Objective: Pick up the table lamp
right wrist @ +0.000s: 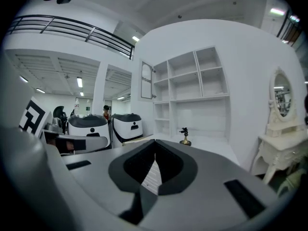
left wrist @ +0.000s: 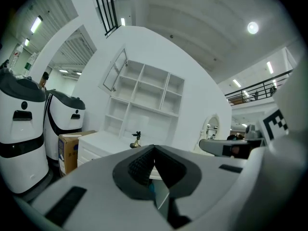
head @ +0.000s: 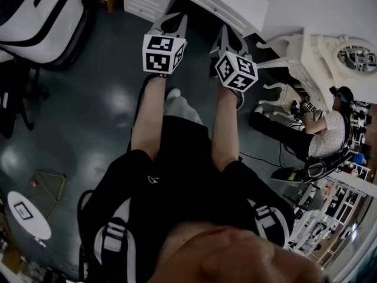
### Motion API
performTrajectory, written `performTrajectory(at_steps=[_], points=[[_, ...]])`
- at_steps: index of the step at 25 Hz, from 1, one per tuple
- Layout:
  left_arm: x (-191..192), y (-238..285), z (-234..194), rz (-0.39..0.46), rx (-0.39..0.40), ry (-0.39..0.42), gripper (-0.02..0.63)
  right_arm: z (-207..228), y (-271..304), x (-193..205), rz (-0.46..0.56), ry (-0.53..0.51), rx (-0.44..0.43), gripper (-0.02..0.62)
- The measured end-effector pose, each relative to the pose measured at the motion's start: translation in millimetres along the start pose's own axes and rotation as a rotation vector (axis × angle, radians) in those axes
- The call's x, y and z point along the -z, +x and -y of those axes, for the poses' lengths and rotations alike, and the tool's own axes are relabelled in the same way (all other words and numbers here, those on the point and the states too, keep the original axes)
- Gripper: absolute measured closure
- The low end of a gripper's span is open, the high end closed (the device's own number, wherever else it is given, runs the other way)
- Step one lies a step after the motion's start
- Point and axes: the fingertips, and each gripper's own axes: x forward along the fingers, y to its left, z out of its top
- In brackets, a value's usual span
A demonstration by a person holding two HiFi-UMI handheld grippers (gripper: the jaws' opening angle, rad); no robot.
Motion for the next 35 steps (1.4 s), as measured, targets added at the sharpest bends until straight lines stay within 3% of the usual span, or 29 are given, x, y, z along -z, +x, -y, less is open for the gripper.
performTrajectory(at_steps=[5,11,17,23,30,35], points=[[19.2,22.0,8.9,-0.064,0.017,-0.011,0.595,22.8,6.3,5.7,0.034,0.078,0.026,0.577],[39.1,43.4,-5.1,-0.128,0.002,0.0,0.595,32.1,39.2,29.0,0.014,0.184,-0.018,0.577],[66.1,74.5,-54.7,-0.233,-0.133,-0.062,0.595,38.5,84.9,55.1,-0.079,0.175,-0.053,0.577],[60.0,114.1,-51.9,-0.19,-0.064,-0.098,0.597,68.2,119.5,60.7,-0.1,0.205,-0.028,0.577],[34.7,160.8,-47.1,-0.141,0.019,-0.055,0.597,80.9,162.9,47.9,-0.083,0.206,-0.079,0.577],[14.5,191.5,-51.3,-0.144,0.008,0.004,0.596,100.7,186.5,28.6,-0.057,0.193,-0.08,0.577]])
